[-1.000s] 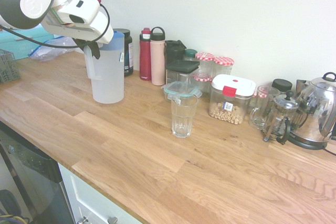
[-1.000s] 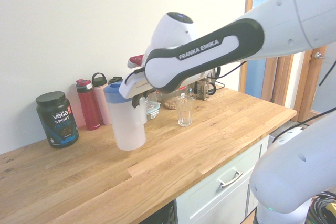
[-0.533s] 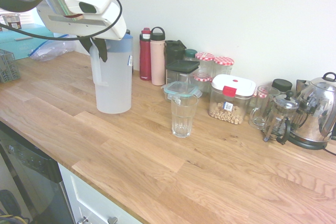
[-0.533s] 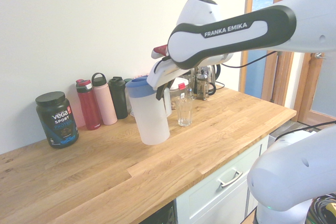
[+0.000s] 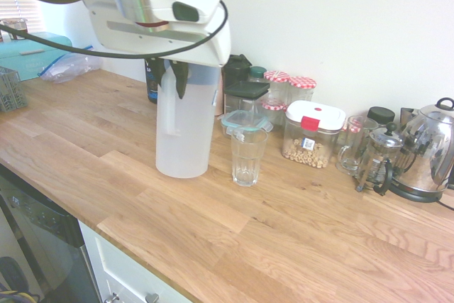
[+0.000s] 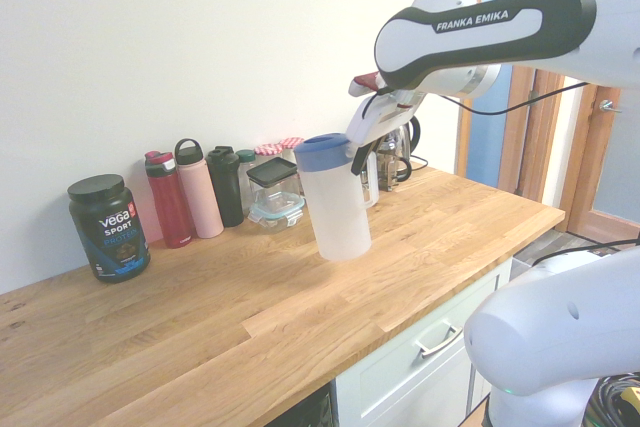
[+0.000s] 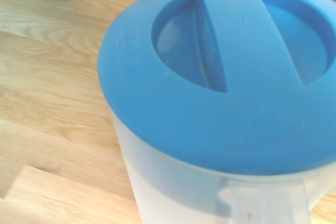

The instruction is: Pour me some water

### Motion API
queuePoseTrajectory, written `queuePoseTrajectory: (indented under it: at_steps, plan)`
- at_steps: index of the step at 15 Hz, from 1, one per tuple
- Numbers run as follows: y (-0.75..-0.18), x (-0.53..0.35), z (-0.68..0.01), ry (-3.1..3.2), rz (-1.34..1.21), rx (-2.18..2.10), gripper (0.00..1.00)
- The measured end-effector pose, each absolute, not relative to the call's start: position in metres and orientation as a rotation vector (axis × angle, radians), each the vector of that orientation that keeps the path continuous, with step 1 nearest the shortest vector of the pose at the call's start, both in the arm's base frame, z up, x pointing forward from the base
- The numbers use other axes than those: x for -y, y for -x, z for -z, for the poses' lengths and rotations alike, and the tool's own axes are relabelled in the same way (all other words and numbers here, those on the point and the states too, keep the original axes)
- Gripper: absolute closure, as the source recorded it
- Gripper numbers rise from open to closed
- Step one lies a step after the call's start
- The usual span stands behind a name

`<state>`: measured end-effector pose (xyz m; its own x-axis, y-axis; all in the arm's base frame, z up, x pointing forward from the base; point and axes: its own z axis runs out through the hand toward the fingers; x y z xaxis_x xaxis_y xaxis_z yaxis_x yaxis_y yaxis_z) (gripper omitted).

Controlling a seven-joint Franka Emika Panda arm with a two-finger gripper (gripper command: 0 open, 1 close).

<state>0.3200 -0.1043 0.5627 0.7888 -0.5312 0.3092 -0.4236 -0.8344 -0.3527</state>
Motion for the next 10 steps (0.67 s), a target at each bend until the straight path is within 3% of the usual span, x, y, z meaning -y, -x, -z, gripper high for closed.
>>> queuePoseTrajectory:
  at_steps: [10]
  plan:
    - [-0.332,0.162,-0.583,2.752,0.489,-0.709,1.0]
